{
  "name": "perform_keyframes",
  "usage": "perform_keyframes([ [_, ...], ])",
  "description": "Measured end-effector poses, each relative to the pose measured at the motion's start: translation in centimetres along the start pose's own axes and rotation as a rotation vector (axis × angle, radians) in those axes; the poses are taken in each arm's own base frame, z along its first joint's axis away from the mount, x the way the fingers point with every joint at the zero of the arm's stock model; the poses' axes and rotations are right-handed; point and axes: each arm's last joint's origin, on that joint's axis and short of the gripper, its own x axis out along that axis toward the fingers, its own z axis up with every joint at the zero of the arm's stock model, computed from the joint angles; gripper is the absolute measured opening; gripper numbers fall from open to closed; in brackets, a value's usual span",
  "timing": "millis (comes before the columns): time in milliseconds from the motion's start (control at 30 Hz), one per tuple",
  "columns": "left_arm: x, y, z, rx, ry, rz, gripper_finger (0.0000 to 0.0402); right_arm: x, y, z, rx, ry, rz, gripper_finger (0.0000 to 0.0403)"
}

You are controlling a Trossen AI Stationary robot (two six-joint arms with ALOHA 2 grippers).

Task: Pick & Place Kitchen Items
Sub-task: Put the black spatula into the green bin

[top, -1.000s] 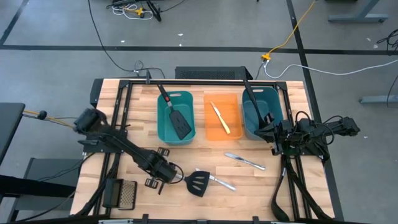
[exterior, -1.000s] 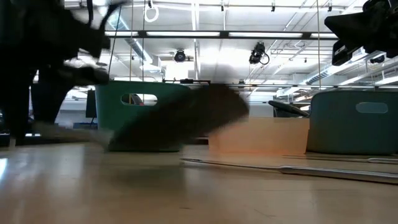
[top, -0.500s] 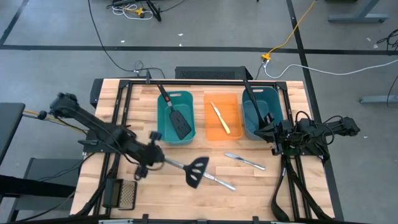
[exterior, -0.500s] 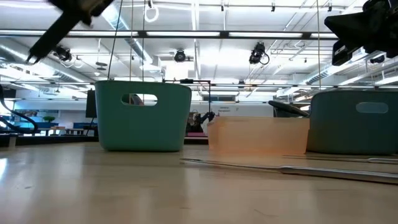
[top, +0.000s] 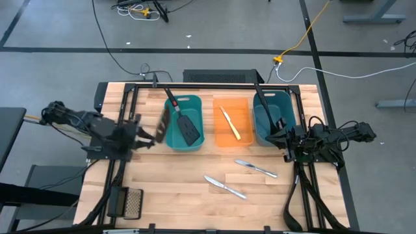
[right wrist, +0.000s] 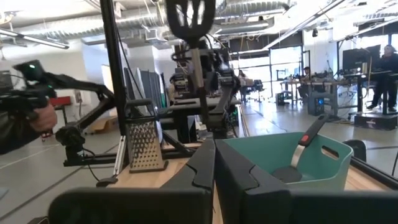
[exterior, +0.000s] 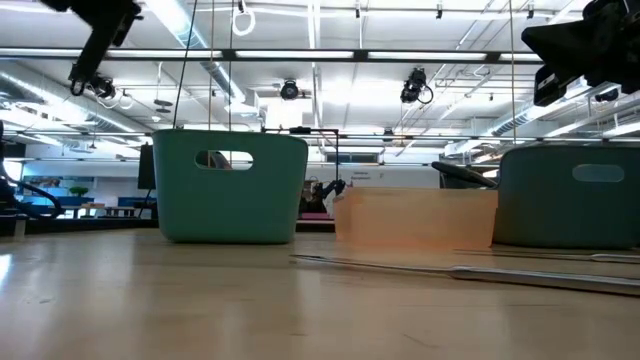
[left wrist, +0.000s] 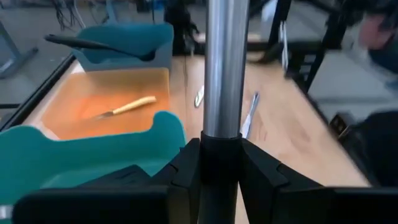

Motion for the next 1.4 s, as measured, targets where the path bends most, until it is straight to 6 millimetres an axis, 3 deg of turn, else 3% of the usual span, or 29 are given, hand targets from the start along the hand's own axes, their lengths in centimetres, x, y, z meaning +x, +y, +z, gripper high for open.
perform_keyframes([
  [233,-2.2,1.4,-3.3,-0.071,-0.105,0.044,0.0084,0.0,0.0,-0.1,-0.004,0.006,0.000,0.0013],
  [467,-3.0,1.6,-3.1,-0.108,-0.173,0.046,0.0084,0.0,0.0,-0.1,-0.004,0.008,-0.001,0.0013],
  [700,-2.3,1.4,-2.3,-0.184,-0.215,0.073,0.0084,0.0,0.0,-0.1,-0.005,0.007,-0.014,0.0013],
  [867,-1.6,1.0,-1.3,-0.101,-0.303,0.077,0.0084,0.0,-0.1,-0.1,-0.006,0.007,-0.036,0.0013],
  [1067,1.1,0.9,-4.1,-0.064,-0.351,0.178,0.0084,0.0,-0.1,-0.1,-0.006,0.007,-0.035,0.0013],
  [1400,3.1,0.8,-7.3,-0.085,-0.416,0.177,0.0084,0.0,-0.1,-0.1,0.003,0.006,-0.025,0.0013],
])
